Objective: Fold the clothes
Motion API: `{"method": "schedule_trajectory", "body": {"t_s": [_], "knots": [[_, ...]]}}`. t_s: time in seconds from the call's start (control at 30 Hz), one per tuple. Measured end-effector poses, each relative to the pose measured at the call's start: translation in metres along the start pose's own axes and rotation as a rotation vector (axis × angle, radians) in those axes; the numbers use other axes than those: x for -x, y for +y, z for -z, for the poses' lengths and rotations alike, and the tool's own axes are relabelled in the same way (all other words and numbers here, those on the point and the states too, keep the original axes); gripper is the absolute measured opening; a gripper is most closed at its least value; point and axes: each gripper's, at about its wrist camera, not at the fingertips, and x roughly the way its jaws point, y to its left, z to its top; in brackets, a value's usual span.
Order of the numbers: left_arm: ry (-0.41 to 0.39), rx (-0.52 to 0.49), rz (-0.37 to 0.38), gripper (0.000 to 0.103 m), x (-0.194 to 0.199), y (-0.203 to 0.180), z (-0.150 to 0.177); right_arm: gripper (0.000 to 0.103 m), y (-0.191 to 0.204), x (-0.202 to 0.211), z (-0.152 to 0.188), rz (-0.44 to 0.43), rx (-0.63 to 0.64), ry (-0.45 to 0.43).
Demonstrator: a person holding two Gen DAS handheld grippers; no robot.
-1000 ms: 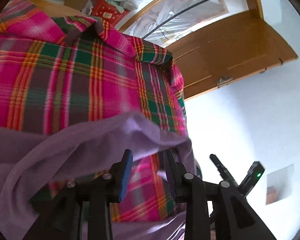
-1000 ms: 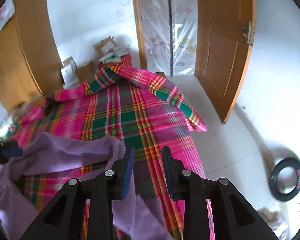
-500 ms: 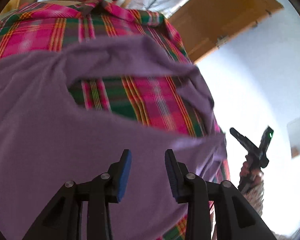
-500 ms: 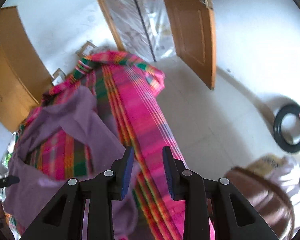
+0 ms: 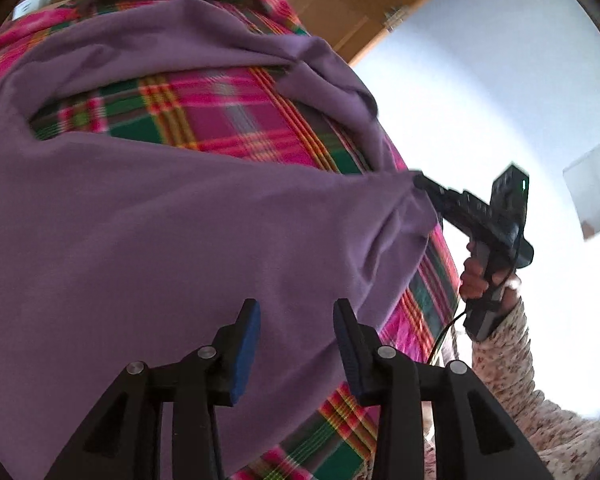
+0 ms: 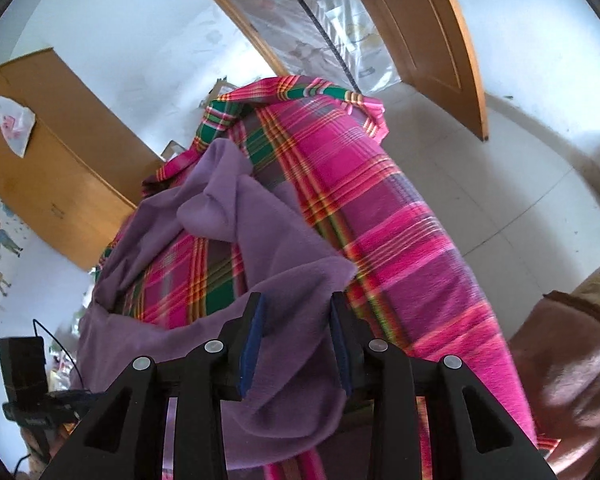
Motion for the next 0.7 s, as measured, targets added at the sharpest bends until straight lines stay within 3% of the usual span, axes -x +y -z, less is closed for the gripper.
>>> {"method": "schedule_trajectory", "body": {"t_s": [0.07,0.27,0.37,0.5,0.57,0.7], "knots": [[0.021,-0.012,0.006,0.039,-0.007,-0.005,0.002,0.010,0.010,0.000,0.001,-0.014,0.028,-0.011],[0.022,-0.011,0.022,0.039,-0.011,-0.006,0.009,0.008,0.048,-0.002,0.006,-0.063,0.136,-0.025],[0.015,-0.003,0.022,0.039,-0.009,-0.006,0.012,0.009,0.076,-0.015,0.017,-0.095,0.210,0.012],[0.000,-0.006,0.011,0.039,-0.007,-0.008,0.017,0.012,0.094,-0.034,0.029,-0.069,0.272,0.082],[-0.008,-0.007,0.005,0.039,-0.006,-0.009,0.019,0.018,0.098,-0.037,0.033,-0.041,0.308,0.106],[-0.019,0.001,0.008,0.039,-0.005,-0.009,0.021,0.026,0.078,-0.018,0.024,0.001,0.283,0.050]]}}
